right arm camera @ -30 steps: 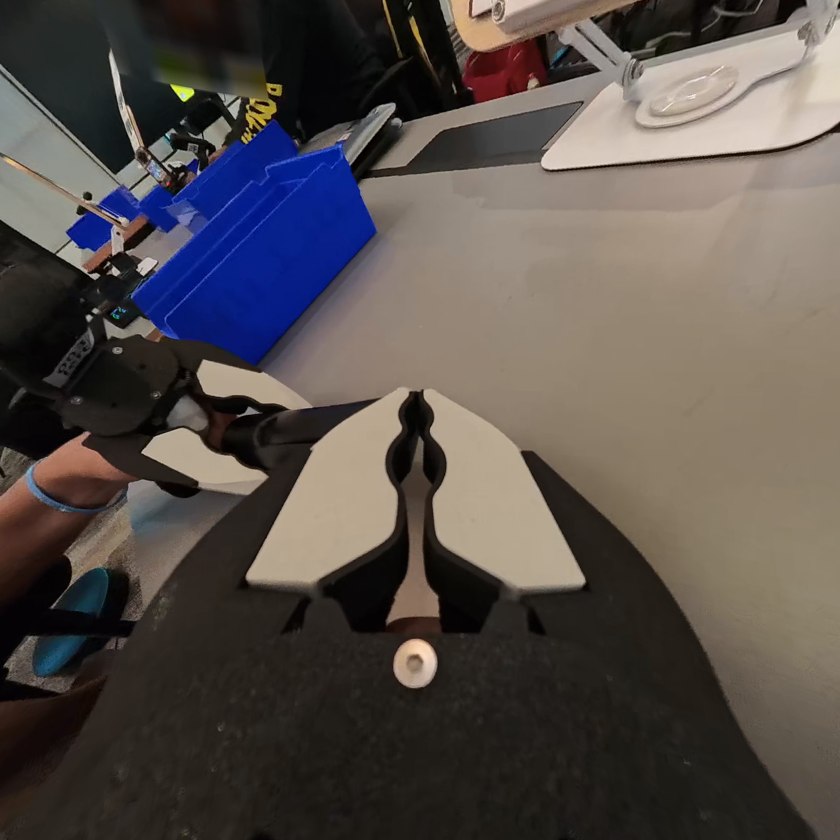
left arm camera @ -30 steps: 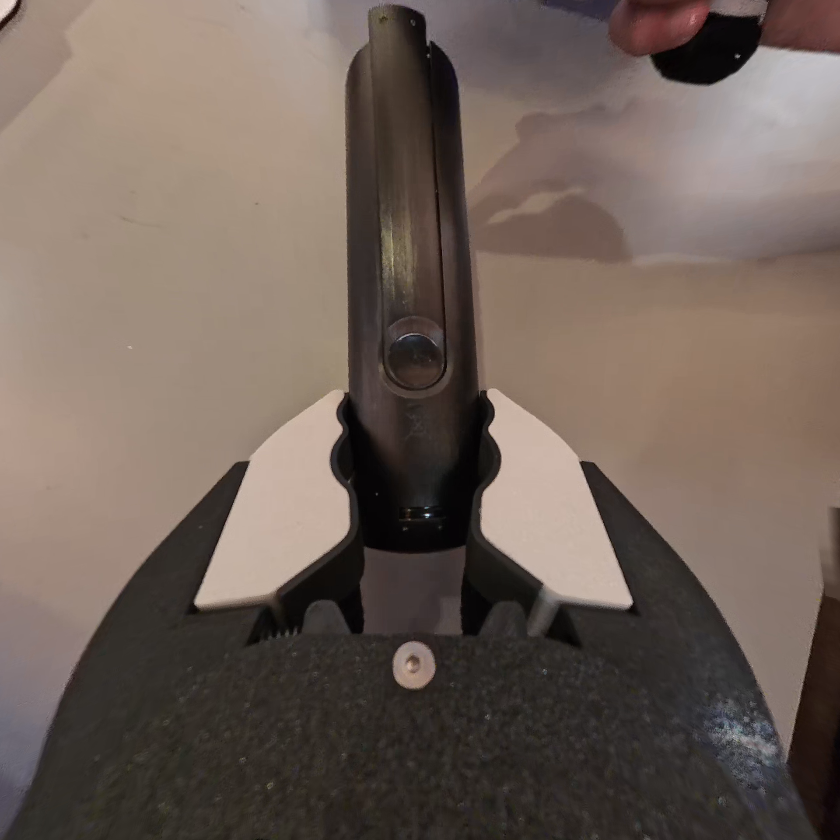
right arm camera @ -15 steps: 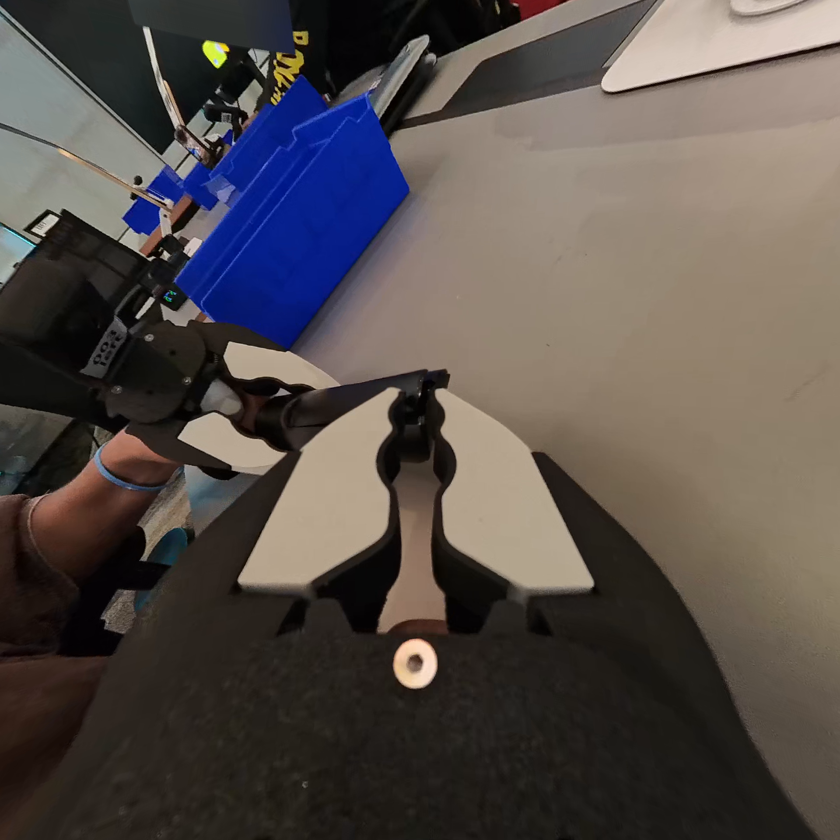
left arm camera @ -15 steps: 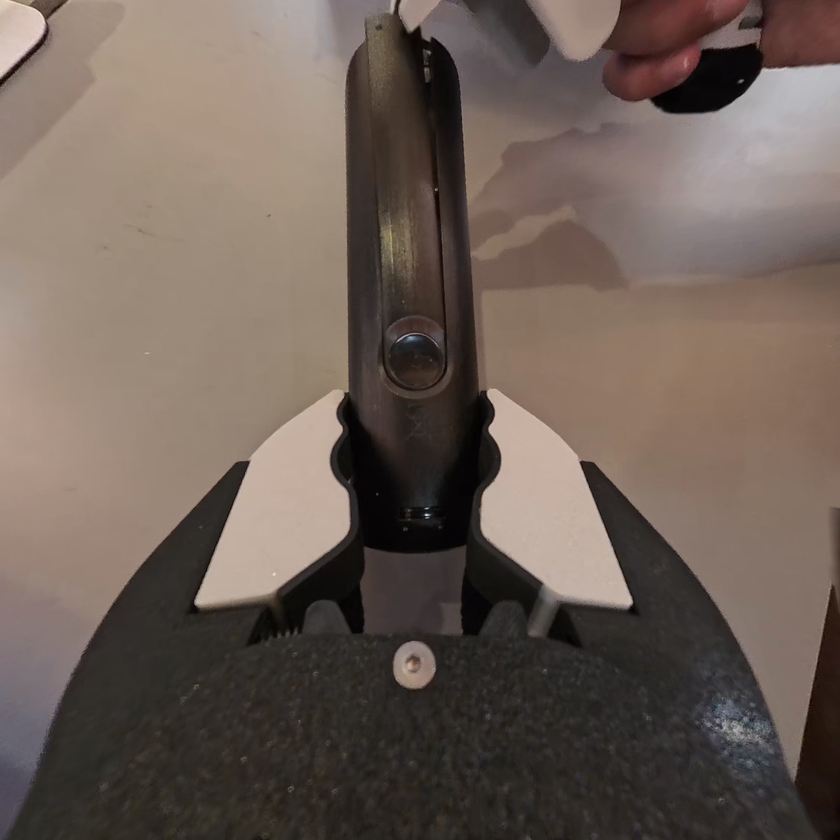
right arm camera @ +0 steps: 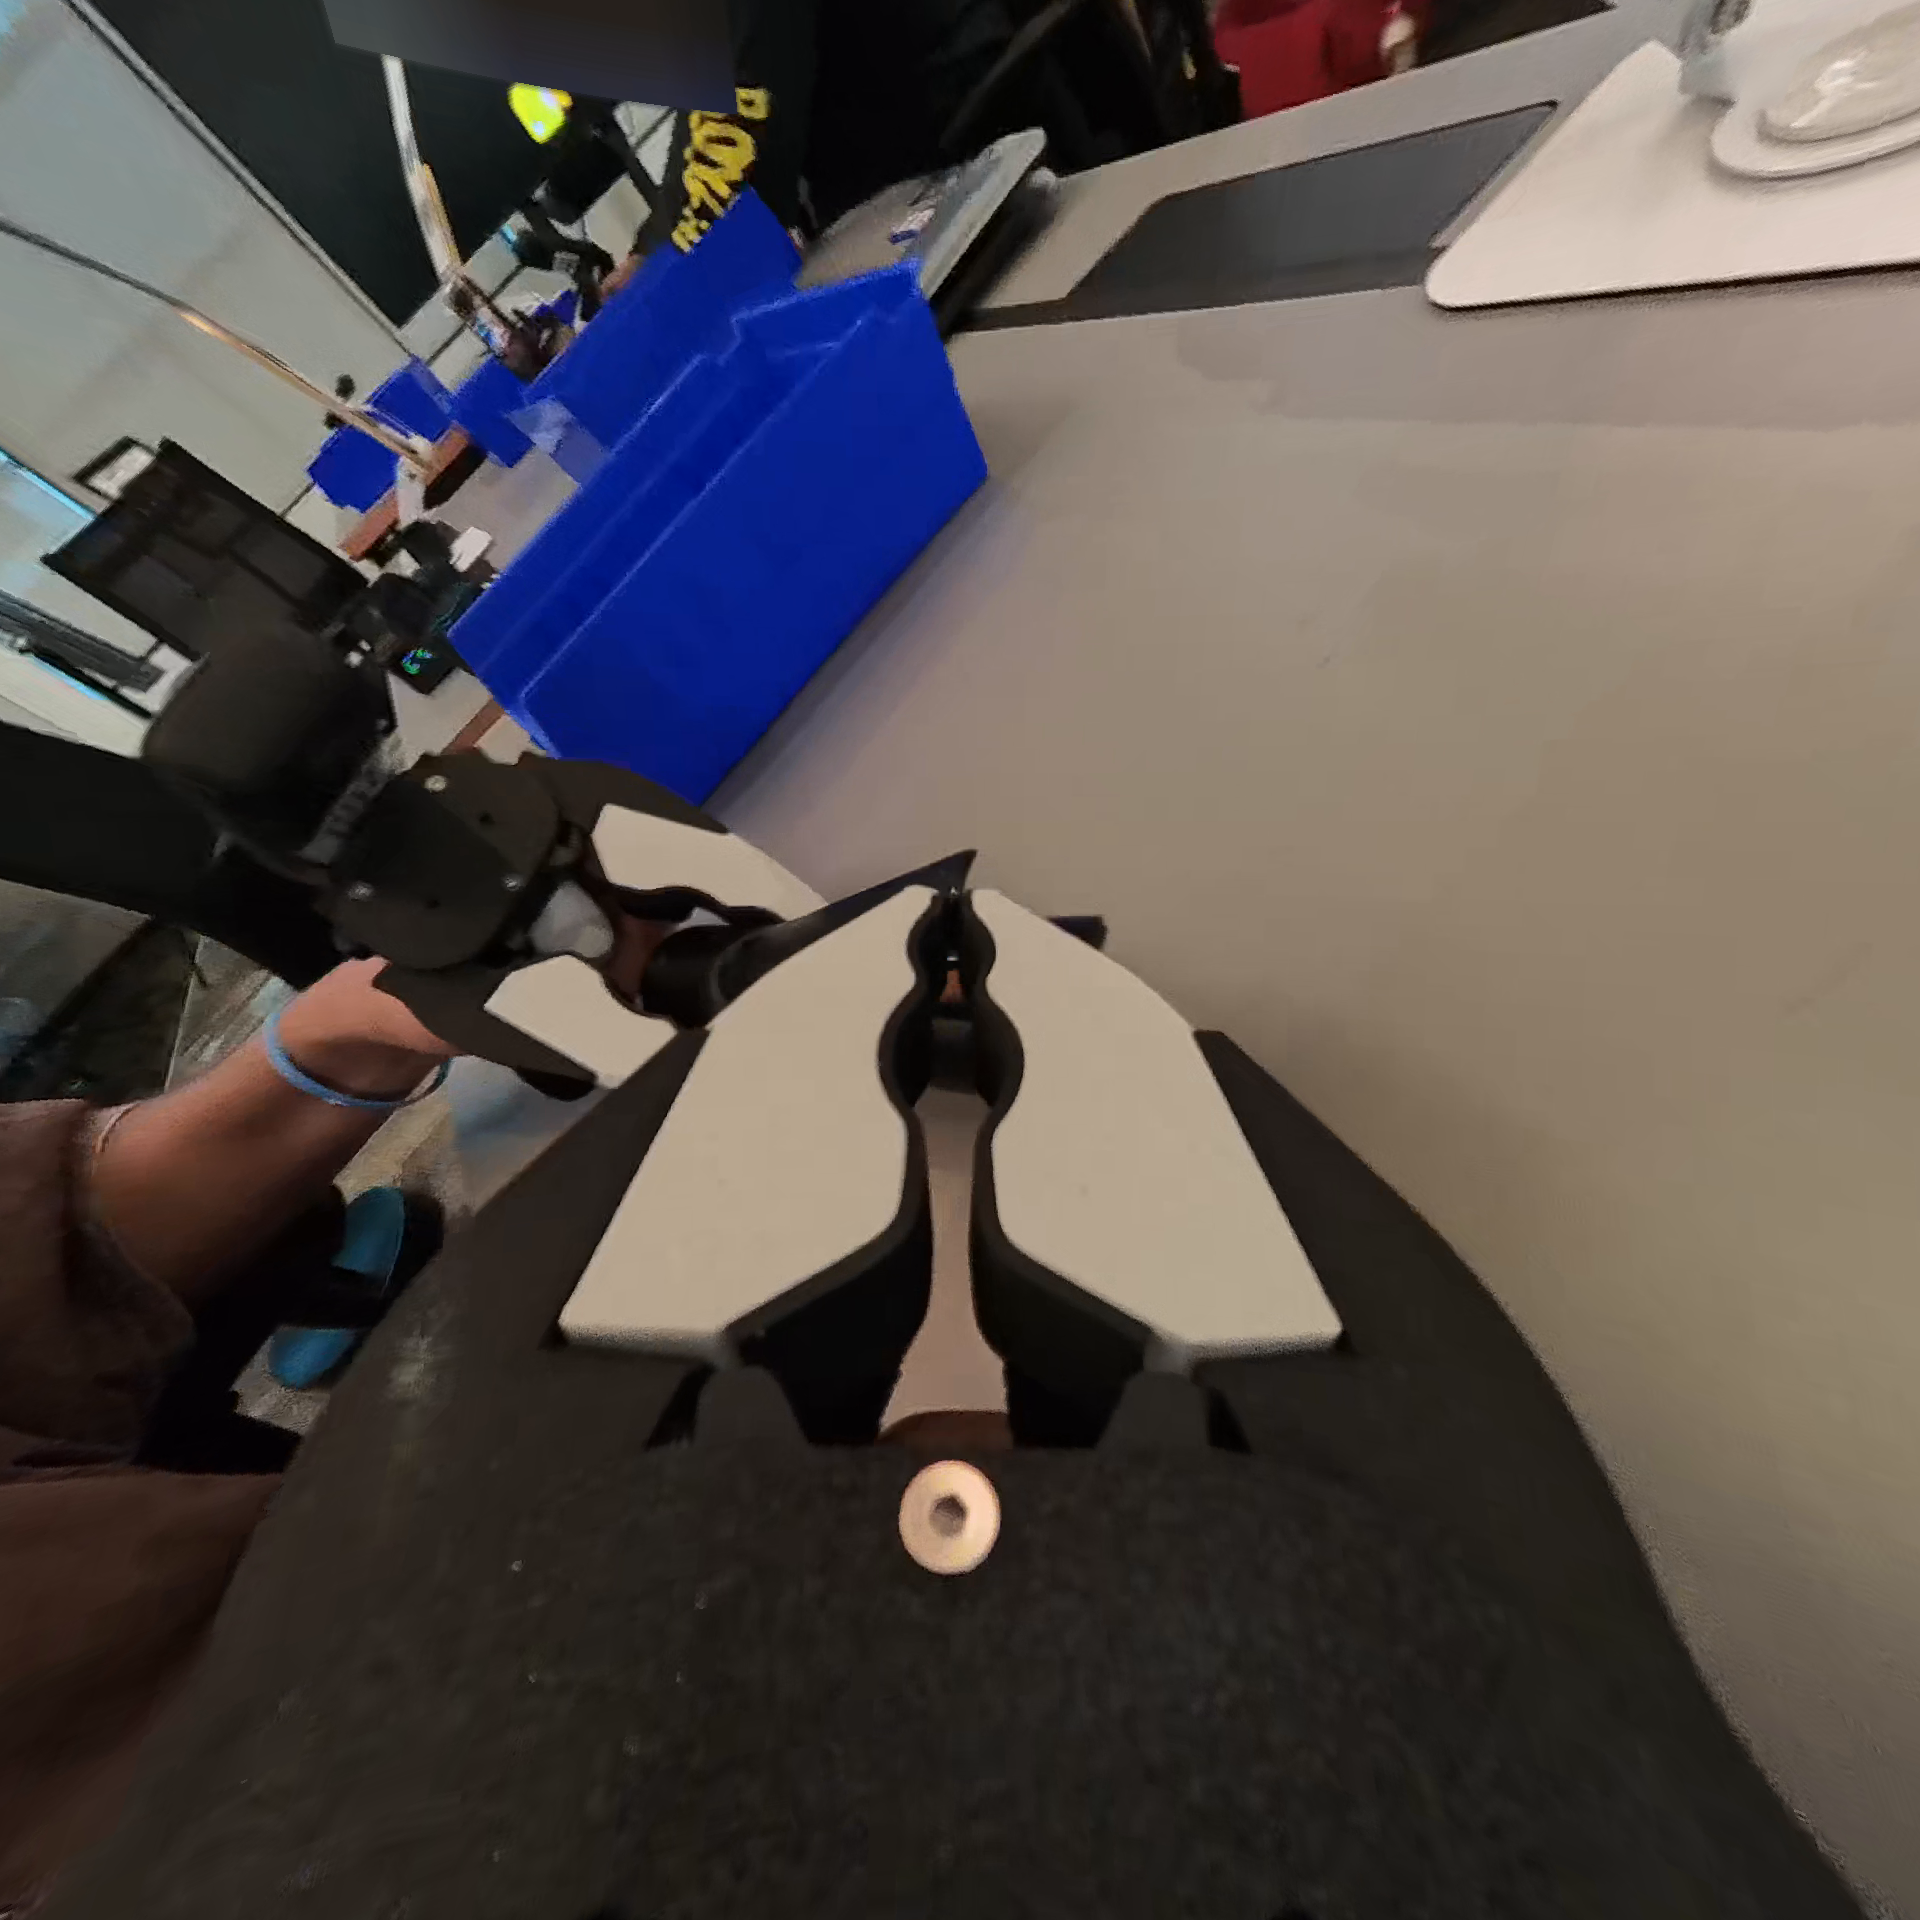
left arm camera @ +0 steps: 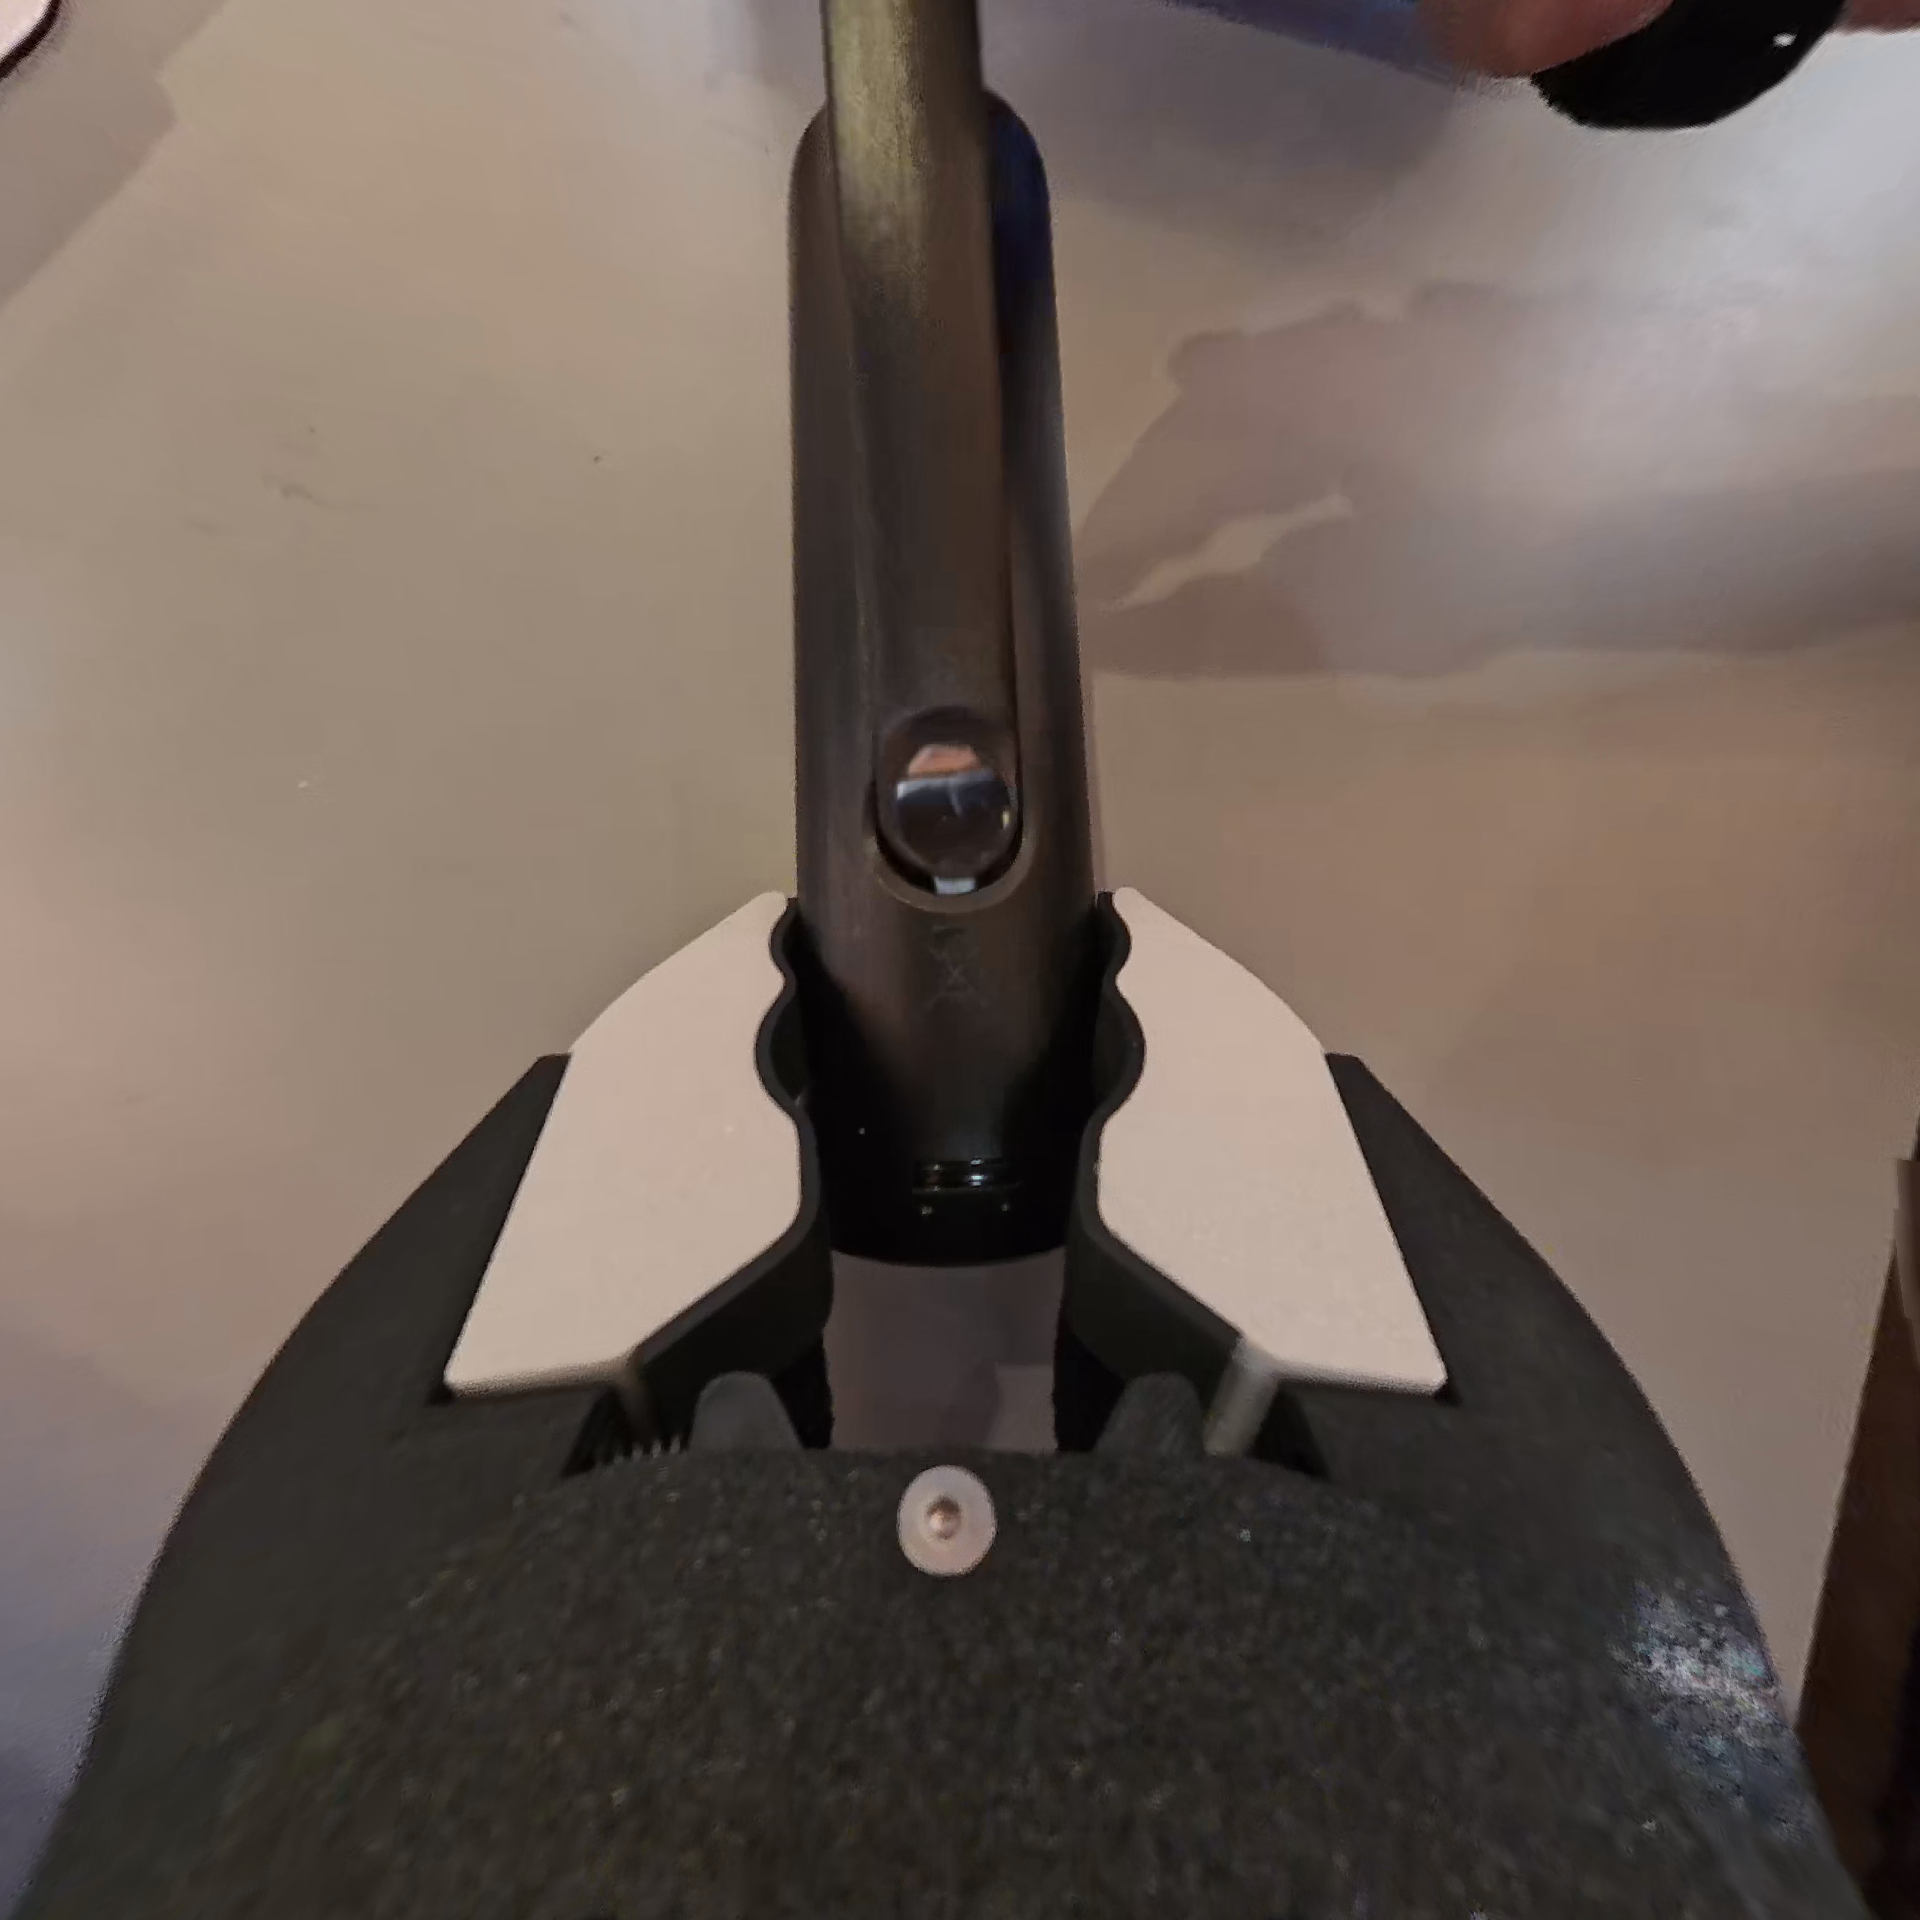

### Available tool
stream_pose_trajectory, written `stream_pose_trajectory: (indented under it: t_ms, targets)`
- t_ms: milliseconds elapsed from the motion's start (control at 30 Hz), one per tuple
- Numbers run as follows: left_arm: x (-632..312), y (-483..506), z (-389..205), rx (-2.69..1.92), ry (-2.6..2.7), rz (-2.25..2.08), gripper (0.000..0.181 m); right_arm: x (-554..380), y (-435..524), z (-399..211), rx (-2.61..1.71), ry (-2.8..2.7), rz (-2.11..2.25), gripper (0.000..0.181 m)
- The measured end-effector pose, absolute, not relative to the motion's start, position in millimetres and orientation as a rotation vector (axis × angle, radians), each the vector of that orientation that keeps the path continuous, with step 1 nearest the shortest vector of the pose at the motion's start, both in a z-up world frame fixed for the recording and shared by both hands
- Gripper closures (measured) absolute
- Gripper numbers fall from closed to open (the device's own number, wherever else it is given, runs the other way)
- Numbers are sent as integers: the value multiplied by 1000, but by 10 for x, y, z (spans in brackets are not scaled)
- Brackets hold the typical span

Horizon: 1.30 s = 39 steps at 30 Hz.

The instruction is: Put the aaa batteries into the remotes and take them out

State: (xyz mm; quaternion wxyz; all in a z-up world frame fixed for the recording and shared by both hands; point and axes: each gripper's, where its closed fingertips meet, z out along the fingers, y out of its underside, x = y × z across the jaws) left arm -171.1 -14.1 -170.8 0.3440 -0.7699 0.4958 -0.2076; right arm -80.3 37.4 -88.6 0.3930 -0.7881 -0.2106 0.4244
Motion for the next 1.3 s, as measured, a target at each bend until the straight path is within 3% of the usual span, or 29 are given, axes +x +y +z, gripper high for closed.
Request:
stream_pose_trajectory:
  t_ms: [400,500,667,867,1300]
  targets:
    - [-1699,-141,-1645,-1981,1276,-559,129,-647,430,-1014,-2007,-435,1136,181]
    - [-1704,-142,-1650,-1986,1274,-553,128,-629,504,-1000,-1970,-334,1185,147]
    - [-1691,-153,-1661,-1985,1284,-549,128,-761,492,-1115,-2045,-375,1211,143]
    - [-1690,-165,-1696,-1992,1310,-519,129,-815,527,-1181,-2073,-369,1217,170]
    - [-1734,-106,-1707,-2016,1271,-505,128,-706,526,-968,-1996,-307,1083,174]
